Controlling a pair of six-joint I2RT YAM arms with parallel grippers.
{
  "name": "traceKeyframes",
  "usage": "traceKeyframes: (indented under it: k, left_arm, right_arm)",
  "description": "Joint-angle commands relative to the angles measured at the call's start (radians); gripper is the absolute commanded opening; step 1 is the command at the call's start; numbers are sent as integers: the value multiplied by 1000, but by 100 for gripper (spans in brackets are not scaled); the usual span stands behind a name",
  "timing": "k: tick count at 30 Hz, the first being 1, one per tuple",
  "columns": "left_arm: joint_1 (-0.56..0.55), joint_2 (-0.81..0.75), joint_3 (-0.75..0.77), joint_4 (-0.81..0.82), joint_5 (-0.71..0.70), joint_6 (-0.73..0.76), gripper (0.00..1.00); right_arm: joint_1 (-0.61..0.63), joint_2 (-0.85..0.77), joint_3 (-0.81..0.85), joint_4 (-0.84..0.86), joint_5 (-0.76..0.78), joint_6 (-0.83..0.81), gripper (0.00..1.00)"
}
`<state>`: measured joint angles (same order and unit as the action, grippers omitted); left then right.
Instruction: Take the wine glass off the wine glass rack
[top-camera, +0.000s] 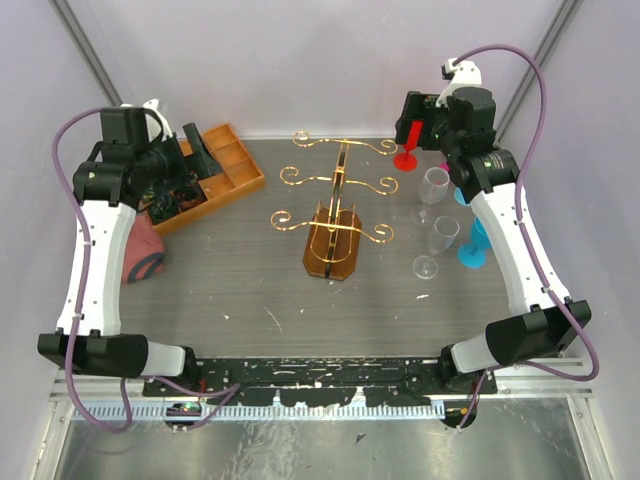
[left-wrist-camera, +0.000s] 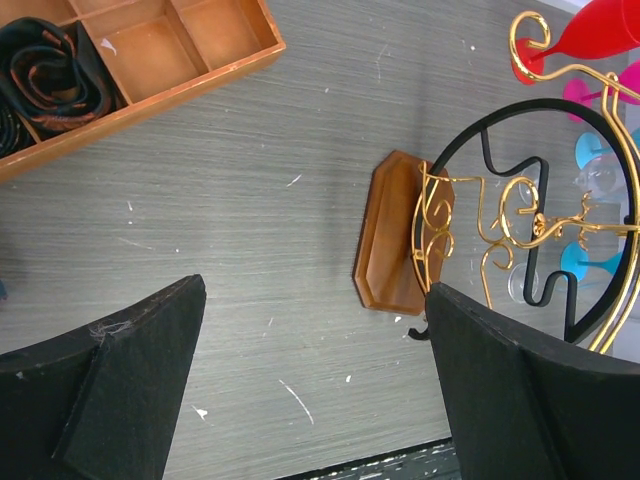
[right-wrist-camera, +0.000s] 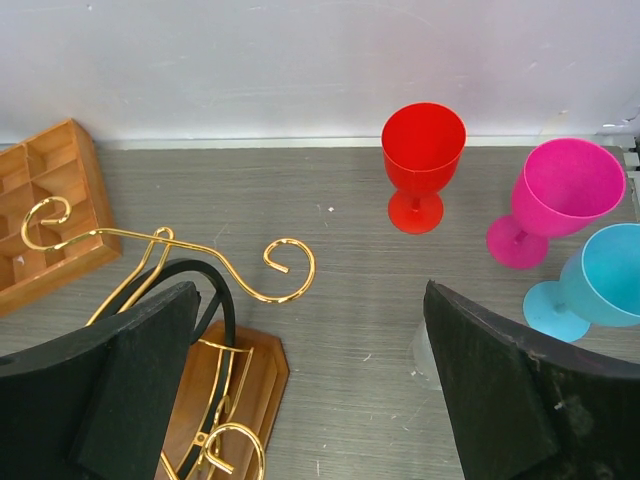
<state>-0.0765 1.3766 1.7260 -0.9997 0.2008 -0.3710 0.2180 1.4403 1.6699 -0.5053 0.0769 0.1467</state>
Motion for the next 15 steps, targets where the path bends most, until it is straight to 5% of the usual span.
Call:
traceKeyframes:
  k: [1,15]
  left_arm:
    - [0,-37,-5,30,29,0,98]
    - [-1,-24,9,-5,57,26,98]
  right_arm:
    - [-4,-11,30,27,0,11,100]
    - [-4,-20,10,20,39,-1,100]
